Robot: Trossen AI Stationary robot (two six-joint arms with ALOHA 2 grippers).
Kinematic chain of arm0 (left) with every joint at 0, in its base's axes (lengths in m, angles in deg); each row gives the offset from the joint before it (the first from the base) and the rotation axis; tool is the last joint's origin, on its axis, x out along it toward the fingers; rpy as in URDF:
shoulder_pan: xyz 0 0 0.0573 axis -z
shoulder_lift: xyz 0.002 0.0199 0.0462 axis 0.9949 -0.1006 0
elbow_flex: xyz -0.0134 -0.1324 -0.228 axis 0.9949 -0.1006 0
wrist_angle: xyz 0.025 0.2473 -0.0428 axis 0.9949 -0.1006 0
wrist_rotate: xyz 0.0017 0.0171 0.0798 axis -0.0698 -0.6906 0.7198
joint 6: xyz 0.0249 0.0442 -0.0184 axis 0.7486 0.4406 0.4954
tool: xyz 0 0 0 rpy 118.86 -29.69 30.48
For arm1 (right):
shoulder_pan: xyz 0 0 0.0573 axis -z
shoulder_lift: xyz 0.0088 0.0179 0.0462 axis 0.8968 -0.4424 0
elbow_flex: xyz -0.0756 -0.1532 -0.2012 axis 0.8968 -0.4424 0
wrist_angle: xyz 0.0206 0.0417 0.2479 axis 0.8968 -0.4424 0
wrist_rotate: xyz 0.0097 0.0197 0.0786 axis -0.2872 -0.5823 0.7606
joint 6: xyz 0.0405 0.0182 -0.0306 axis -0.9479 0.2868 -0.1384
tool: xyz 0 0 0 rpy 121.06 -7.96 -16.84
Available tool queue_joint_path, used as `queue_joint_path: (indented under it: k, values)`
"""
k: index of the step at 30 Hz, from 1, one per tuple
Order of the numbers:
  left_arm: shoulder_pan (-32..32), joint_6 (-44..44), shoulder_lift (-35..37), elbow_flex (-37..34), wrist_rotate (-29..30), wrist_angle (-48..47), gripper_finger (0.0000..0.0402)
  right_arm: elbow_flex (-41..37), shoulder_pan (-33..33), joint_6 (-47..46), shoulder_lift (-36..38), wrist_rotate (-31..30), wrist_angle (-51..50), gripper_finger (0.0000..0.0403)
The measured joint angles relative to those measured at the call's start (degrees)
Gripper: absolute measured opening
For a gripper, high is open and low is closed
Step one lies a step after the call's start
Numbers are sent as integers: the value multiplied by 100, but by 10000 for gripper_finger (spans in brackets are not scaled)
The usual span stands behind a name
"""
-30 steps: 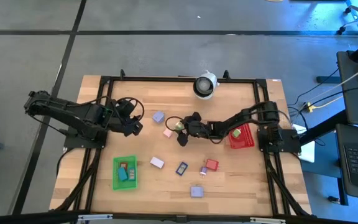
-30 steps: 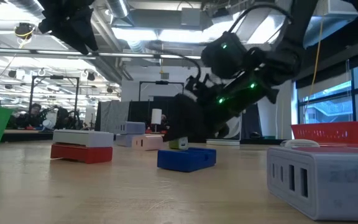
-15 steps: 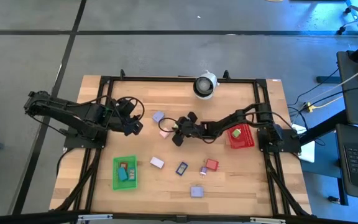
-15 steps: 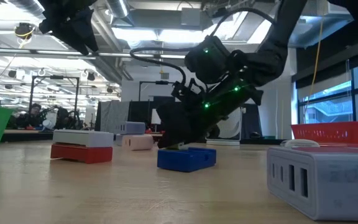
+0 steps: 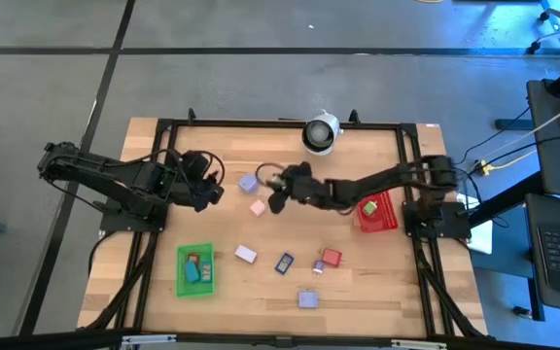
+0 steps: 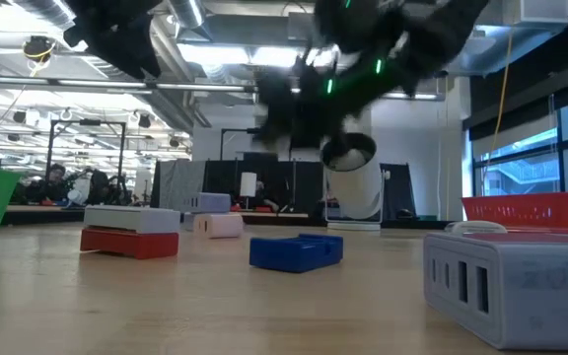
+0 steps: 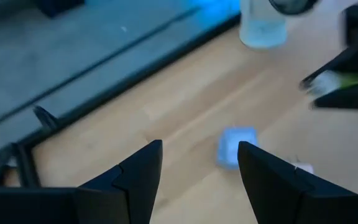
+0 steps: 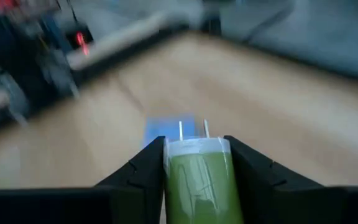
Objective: Pick & Place Office items
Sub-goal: Put the green charger adapter into the red bin
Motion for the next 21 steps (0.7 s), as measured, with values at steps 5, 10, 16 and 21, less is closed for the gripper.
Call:
queue_joint_path:
  k: [5, 10, 16, 21]
  values:
    - [0, 0, 0, 0, 696, 0, 207, 0, -21, 546, 1069, -327, 49, 138]
    - [0, 0, 0, 0, 1209, 2, 207, 9, -87, 1089, 1962, -555, 68, 138]
    - [0, -6, 0, 0, 1338, 198, 207, 9, -283, 1629, 2589, -525, 63, 138]
    - [0, -2, 0, 0, 1334, 972, 207, 9, -485, 1849, 2938, -327, -110, 139]
